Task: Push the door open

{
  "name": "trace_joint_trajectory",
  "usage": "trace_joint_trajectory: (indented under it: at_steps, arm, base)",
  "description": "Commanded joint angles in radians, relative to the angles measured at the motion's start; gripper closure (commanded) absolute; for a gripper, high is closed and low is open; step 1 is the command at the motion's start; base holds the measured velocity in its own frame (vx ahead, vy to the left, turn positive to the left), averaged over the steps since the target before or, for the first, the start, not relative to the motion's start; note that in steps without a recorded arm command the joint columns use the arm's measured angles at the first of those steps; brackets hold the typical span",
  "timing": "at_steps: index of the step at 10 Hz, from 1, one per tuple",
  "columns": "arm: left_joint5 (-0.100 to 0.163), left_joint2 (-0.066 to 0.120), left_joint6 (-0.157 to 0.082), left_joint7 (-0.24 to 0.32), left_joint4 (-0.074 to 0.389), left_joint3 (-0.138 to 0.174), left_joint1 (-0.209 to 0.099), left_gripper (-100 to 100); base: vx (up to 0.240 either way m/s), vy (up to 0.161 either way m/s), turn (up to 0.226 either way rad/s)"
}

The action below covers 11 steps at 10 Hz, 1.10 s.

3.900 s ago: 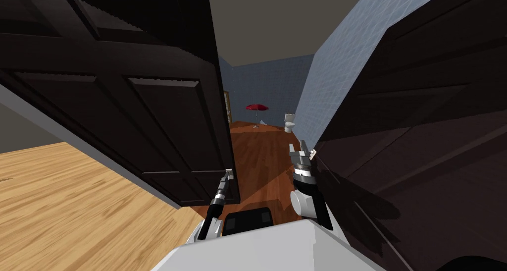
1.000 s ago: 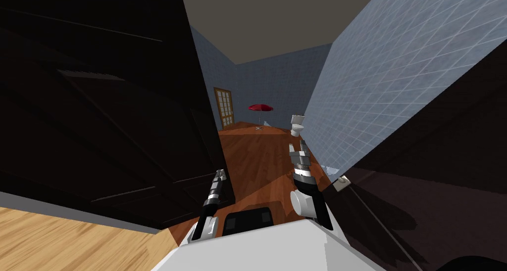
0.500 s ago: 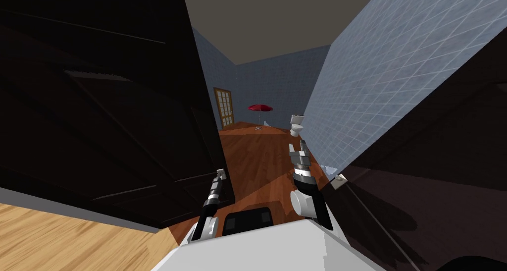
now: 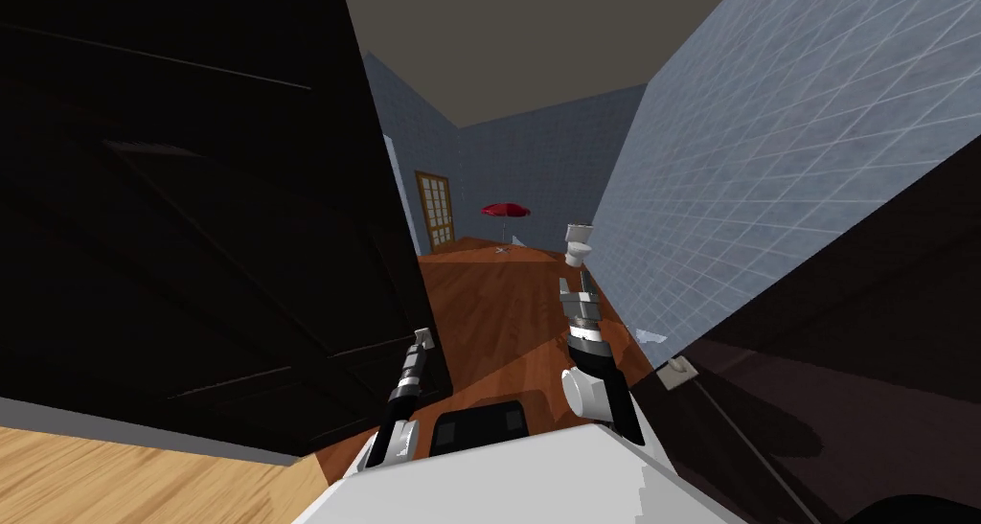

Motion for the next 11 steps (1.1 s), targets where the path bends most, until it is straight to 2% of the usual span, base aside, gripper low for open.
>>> trace_joint_trajectory:
  at_steps: [1,4,8,9,11]
  arm:
    - [0.012,0.005,-0.005,-0.010,-0.001,0.028,-0.010,100]
    - [0.033,0.003,0.001,-0.021,0.002,0.069,-0.018,100]
    - [0.057,-0.011,0.009,-0.034,0.006,0.117,-0.027,100]
    - [0.053,-0.008,0.009,-0.030,0.020,0.106,-0.032,100]
    - [0.067,0.002,0.007,-0.037,0.020,0.133,-0.034,100]
  base:
    - [0.197,-0.063,0.062]
    - [0.201,-0.064,0.077]
    - [0.194,-0.074,0.084]
    - [0.087,-0.022,0.024]
    - [0.179,-0.035,0.045]
